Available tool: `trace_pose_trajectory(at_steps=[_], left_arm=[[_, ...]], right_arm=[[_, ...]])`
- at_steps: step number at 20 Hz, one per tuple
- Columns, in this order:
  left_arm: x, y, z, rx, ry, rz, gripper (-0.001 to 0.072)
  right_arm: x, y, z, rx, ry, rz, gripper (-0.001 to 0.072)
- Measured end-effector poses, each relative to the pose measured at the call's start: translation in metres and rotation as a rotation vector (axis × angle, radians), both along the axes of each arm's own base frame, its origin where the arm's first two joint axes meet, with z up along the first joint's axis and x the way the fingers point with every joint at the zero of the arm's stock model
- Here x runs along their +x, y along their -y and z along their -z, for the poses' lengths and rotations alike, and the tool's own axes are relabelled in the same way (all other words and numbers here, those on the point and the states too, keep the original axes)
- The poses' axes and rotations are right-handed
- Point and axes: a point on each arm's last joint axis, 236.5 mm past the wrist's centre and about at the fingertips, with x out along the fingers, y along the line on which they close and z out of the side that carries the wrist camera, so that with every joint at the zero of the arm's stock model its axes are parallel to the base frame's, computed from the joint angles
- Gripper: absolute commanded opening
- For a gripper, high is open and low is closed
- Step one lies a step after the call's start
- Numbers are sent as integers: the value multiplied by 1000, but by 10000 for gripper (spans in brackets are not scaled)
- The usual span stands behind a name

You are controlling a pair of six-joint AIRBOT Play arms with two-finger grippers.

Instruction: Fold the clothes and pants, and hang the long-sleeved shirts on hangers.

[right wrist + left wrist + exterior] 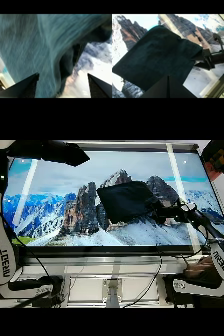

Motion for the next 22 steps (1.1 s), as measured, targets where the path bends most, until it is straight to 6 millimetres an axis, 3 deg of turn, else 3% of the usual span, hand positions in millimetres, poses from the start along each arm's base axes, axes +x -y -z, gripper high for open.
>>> trace_pose_trajectory(at_steps=[7, 11, 16, 17, 18, 19, 22], left_arm=[[-1, 0, 1, 9, 7, 10, 28], [-2, 2, -1, 1, 7, 19, 28], [-7, 9, -6, -26, 10, 47, 28], [-7, 9, -6, -29, 10, 50, 28], [-8, 10, -7, -32, 11, 53, 28], [-8, 10, -7, -34, 11, 55, 28], [-8, 11, -7, -37, 11, 59, 28]], right_arm=[[17, -3, 30, 76, -81, 122, 697], [42, -4, 28, 82, -49, 147, 691], [77, -30, 29, 81, -9, 107, 672], [81, -36, 30, 83, -5, 101, 580], [84, -40, 33, 81, -5, 91, 396], [85, -43, 37, 74, -7, 81, 263], [92, -39, 39, 66, 1, 89, 23]])
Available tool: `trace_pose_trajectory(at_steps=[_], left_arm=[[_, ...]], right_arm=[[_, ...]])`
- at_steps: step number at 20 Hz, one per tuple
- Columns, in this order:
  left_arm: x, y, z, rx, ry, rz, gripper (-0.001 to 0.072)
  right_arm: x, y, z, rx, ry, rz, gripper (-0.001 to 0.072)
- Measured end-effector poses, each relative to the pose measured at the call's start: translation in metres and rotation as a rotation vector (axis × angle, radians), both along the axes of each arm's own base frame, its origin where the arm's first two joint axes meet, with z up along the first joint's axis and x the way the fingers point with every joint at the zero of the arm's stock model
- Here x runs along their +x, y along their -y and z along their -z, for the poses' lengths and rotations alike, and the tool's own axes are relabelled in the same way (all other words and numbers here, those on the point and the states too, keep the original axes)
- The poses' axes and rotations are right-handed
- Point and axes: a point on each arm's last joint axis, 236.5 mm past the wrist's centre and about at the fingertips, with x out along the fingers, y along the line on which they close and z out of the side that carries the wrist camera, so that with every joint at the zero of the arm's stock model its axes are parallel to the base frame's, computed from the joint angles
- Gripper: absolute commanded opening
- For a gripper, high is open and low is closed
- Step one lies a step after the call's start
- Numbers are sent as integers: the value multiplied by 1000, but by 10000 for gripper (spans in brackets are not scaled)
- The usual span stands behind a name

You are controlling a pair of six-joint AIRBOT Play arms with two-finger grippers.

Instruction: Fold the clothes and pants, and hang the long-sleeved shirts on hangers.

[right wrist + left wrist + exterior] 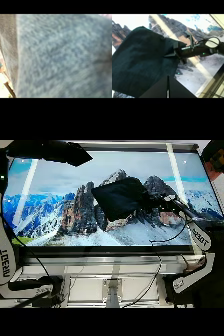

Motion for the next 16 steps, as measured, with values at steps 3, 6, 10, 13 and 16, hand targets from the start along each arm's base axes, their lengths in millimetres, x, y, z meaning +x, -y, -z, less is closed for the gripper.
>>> trace_pose_trajectory(at_steps=[3, 6, 10, 13, 16], left_arm=[[0, 0, 0, 0, 0, 1, 28], [-1, 0, 0, 1, -1, 3, 29], [-2, 1, 1, 2, -7, 8, 28], [-4, 3, -1, -12, -10, 18, 28], [-6, 6, -3, -27, -14, 27, 29]], right_arm=[[5, 17, -1, -8, 5, 23, 18], [10, 53, -13, -58, 35, 44, 18], [-2, 144, -40, -205, 39, 105, 17], [-35, 233, -59, -339, -10, 174, 18], [-98, 324, -70, -475, -127, 257, 17]])
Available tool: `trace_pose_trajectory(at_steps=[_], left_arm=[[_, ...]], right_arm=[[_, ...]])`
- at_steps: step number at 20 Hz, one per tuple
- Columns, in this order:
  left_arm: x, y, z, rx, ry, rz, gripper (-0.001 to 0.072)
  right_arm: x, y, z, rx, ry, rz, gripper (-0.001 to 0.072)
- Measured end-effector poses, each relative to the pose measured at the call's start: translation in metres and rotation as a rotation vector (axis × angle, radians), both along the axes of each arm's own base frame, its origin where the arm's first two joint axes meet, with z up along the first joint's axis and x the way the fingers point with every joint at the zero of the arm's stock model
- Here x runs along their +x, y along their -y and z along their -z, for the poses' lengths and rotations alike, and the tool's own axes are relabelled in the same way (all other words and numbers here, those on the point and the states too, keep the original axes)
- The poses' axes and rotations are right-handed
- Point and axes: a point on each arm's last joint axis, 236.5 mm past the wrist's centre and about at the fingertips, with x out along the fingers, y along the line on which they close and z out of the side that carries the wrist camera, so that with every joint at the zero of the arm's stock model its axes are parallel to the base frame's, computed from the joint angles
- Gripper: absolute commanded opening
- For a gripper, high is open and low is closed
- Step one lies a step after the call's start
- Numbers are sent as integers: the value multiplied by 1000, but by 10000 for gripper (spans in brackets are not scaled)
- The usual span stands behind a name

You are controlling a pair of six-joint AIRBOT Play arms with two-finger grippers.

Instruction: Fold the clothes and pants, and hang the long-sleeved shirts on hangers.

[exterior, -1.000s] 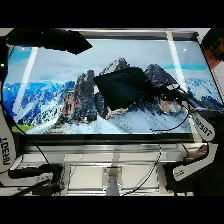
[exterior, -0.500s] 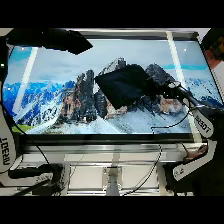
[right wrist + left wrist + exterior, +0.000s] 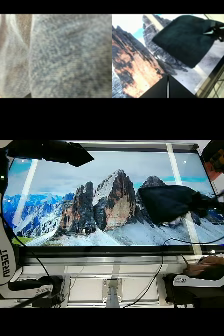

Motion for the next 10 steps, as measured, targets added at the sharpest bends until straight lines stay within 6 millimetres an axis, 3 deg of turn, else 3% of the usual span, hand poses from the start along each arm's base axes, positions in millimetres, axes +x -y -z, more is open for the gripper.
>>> trace_pose_trajectory(at_steps=[3, 5, 7, 10], left_arm=[[-2, 2, -2, -12, -3, 8, 28], [-2, 3, -3, -18, -4, 11, 29], [-3, 4, -4, -22, -5, 14, 28], [-2, 5, -6, -33, 1, 11, 29]], right_arm=[[-80, 76, -6, -105, -151, 112, 17], [-134, 113, -9, -157, -254, 175, 18], [-179, 137, -11, -187, -339, 222, 17], [-228, 159, -13, -212, -428, 276, 25]])
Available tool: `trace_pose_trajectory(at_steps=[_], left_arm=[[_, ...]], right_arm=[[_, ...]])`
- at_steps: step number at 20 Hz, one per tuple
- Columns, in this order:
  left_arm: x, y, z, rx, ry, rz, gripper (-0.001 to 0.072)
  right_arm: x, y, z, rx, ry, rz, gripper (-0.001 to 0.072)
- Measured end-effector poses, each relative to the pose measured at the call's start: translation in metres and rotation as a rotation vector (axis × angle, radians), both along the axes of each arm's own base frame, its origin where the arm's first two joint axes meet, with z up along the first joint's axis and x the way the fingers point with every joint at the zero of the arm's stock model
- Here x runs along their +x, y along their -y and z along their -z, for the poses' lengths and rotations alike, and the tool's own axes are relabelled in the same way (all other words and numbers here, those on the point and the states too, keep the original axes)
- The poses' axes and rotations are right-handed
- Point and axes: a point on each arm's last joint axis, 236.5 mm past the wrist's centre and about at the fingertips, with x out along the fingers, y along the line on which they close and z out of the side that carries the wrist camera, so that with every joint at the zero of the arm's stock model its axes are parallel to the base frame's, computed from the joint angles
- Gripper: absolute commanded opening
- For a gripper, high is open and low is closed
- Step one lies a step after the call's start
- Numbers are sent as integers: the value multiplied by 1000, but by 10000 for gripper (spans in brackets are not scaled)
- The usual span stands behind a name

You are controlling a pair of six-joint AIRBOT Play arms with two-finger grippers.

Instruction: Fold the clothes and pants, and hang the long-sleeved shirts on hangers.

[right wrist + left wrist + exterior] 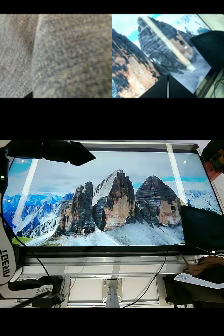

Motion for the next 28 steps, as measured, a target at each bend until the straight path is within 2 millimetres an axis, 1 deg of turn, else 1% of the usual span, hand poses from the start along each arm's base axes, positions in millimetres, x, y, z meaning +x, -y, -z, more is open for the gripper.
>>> trace_pose_trajectory(at_steps=[1, 2, 3, 4, 5, 7, 9, 10, 11, 12, 13, 14, 15, 16, 17, 18, 19, 20, 21, 23, 25, 27, 28], left_arm=[[1, 0, -2, -6, 4, -3, 30], [1, 0, -2, -7, 5, -3, 30], [2, 1, -3, -11, 7, -5, 30], [2, 1, -3, -12, 7, -4, 30], [2, 1, -3, -14, 8, -5, 30], [2, 1, -4, -15, 9, -5, 30], [2, 1, -4, -16, 9, -6, 30], [3, 0, -4, -16, 10, -9, 30], [4, -1, -4, -16, 11, -12, 30], [5, -3, -4, -16, 11, -18, 30], [8, -8, -4, -14, 11, -28, 30], [11, -13, -4, -14, 13, -41, 29], [14, -21, -5, -12, 16, -59, 29], [17, -29, -7, -13, 20, -78, 29], [19, -38, -9, -12, 23, -96, 29], [20, -47, -12, -12, 26, -116, 29], [19, -57, -16, -11, 28, -135, 29], [17, -67, -21, -9, 33, -153, 29], [13, -75, -25, -7, 32, -167, 29], [3, -88, -36, -3, 44, -189, 30], [-8, -95, -47, -1, 64, -201, 30], [-16, -99, -55, -1, 80, -208, 30], [-19, -100, -57, 0, 86, -209, 31]], right_arm=[[-10, 4, 0, -2, -15, 16, 113], [-17, 6, -1, -3, -24, 27, 310], [-23, 8, -2, -6, -34, 33, 528], [-27, 10, -4, -8, -40, 40, 638], [-29, 10, -7, -5, -45, 46, 641], [-31, 14, -19, -11, -43, 58, 641], [-27, 21, -42, -32, -24, 70, 637], [-21, 25, -58, -42, 5, 77, 522], [-11, 28, -76, -57, 51, 80, 244], [5, 28, -95, -63, 124, 76, 23], [28, 26, -116, -67, 215, 59, 36], [57, 21, -142, -73, 326, 16, 34], [88, 11, -168, -75, 436, -49, 24], [128, -8, -200, -73, 569, -143, 23], [161, -31, -231, -68, 684, -236, 22], [193, -60, -262, -61, 792, -339, 21], [218, -90, -290, -55, 879, -432, 21], [240, -125, -314, -39, 953, -527, 20], [256, -160, -331, -18, 1006, -615, 20], [278, -228, -356, 33, 1084, -774, 20], [289, -293, -368, 94, 1125, -920, 19], [294, -345, -372, 156, 1143, -1030, 20], [294, -365, -372, 182, 1146, -1072, 20]])
